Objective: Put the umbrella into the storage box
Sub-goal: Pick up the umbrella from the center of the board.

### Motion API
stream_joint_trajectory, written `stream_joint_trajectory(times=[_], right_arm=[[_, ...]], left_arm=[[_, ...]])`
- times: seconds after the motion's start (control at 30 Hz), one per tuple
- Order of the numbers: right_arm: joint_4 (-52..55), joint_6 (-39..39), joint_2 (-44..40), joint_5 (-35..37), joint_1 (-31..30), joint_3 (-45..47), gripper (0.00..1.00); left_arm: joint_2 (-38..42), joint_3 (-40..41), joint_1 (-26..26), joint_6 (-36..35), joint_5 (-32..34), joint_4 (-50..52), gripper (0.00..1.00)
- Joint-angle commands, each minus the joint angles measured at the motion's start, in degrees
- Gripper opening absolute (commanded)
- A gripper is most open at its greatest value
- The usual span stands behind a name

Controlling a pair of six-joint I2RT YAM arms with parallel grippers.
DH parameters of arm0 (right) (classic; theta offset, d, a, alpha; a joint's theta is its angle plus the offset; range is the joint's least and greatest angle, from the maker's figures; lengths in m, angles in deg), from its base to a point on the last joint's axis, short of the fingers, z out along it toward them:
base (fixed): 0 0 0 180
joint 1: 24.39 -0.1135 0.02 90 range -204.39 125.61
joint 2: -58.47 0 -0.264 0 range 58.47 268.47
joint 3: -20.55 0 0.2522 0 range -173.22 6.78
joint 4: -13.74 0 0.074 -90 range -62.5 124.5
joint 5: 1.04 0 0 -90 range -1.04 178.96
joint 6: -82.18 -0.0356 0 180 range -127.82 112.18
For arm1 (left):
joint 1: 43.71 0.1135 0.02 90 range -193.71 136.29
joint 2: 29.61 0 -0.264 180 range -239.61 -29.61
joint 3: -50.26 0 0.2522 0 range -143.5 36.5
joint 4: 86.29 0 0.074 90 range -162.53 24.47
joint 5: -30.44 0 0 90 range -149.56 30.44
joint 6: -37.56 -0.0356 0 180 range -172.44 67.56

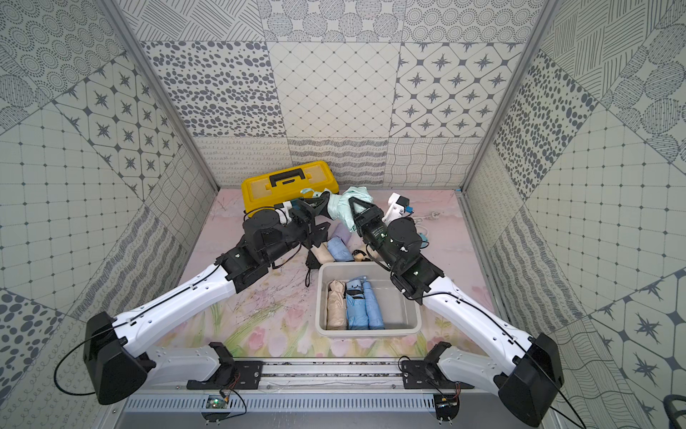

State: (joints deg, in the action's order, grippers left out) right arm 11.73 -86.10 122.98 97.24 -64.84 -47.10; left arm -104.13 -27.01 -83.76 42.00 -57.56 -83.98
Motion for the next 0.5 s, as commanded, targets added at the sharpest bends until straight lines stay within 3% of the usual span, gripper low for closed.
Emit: stream_joint_trajectory(times=[0.0,0.13,0.2,0.33,0.4,0.47], right_arm=[[-9.23,-1.67,-0.24,0.77,-0.84,0.15,0.32],[-8.89,-1.8,-1.07,1.65,-1.94,0.88,0.31],[-8.28,-1.44,-1.61,2.08,-2.28,0.94,0.31],[-7.87,-1.78,-2.28,3.64,-3.29,1.91,0.29],[-7.87,-1.92,-2.37,4.18,-3.73,2.12,0.29],[-7.87,-2.01,-2.52,4.69,-4.01,2.5,0.29]], left_arm=[[-3.1,-1.28,0.02,3.21,-1.01,-10.69,0.8],[-4.17,-1.78,-0.02,2.5,-0.07,-12.2,0.64],[-4.61,-2.14,0.05,2.08,0.46,-12.18,0.67],[-5.79,-3.0,-0.02,1.75,1.28,-13.19,0.84],[-6.2,-3.28,-0.01,1.38,2.08,-13.47,0.86],[-6.55,-3.29,-0.02,1.41,2.61,-14.13,0.79]])
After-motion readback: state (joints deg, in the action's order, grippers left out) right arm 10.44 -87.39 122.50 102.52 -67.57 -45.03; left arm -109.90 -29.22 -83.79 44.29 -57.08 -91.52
